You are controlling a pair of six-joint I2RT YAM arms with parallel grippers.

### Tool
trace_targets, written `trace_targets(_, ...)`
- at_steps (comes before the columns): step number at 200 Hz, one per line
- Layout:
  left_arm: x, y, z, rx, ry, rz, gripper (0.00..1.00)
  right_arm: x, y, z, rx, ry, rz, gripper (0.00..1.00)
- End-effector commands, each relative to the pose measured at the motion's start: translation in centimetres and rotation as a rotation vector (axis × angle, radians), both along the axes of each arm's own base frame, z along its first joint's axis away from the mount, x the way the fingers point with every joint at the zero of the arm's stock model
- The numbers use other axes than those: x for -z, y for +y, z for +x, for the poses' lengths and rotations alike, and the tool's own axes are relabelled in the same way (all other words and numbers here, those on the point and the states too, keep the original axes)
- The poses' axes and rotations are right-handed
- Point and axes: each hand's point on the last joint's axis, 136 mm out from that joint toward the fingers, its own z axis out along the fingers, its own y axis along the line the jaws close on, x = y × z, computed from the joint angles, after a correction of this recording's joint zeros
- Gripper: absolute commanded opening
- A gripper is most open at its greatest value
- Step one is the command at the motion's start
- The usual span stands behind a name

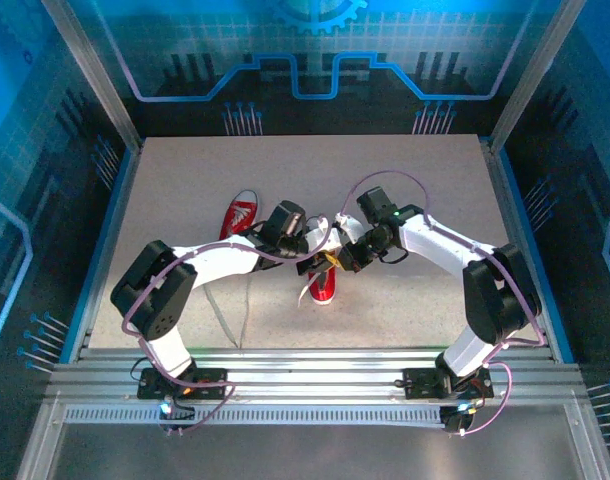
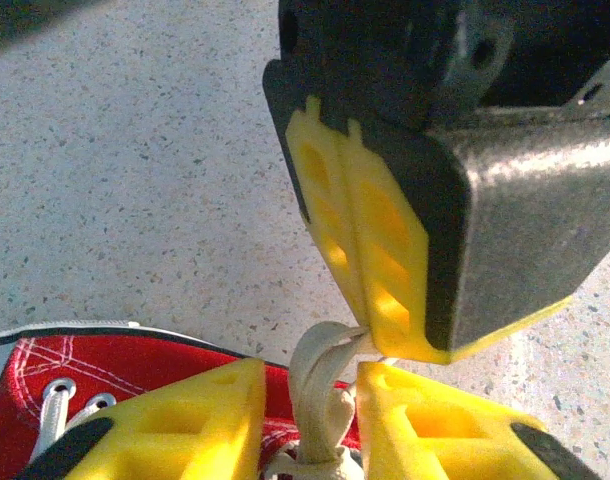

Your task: Tie the shoes

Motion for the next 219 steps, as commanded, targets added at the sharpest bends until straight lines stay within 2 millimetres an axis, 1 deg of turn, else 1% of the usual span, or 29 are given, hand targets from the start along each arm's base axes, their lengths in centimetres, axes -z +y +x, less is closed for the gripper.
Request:
trace_targets(1,-0.2,-0.2,0.6,-0.007,0.004,0.003,0.21,-1.5,0.3,-0.2,0.000,-0.010,0.058,0.00)
trace_targets(14,0.1,0.3,0.7,-0.026,0.008,0.020,0.15,-1.7,0.2,-0.3,0.006,-0.009,0.067,0.00)
trace_targets(28,0.4,0.8,0.8,-0.040,0.023,0.030,0.12,-1.8,0.1,-0.4,0.010,-0.007,0.075,0.00)
trace_targets(67,2.0,2.2,0.2,-0.054,0.069,0.091,0.11,-2.0,-0.2,-0.6,0.023,-0.001,0.092,0.00)
trace_targets(83,2.0,2.3,0.1,-0.061,0.071,0.081,0.12,-2.1,-0.4,-0.6,0.037,0.004,0.101,0.00)
trace_targets(96,2.1,2.4,0.1,-0.068,0.075,0.081,0.14,-2.2,-0.5,-0.6,0.047,0.006,0.110,0.00)
trace_targets(147,2.2,2.5,0.4,-0.100,0.092,0.088,0.15,-2.8,-1.4,0.0,0.094,-0.002,0.126,0.00)
trace_targets(163,2.5,2.8,0.3,-0.121,0.107,0.092,0.13,-3.0,-1.7,0.2,0.110,-0.006,0.132,0.00)
trace_targets(182,2.7,2.9,0.4,-0.144,0.120,0.092,0.07,-3.4,-1.9,0.4,0.120,-0.013,0.142,0.00)
trace_targets(219,3.1,3.1,0.4,-0.167,0.136,0.094,0.07,-3.5,-2.7,0.9,0.150,-0.010,0.139,0.00)
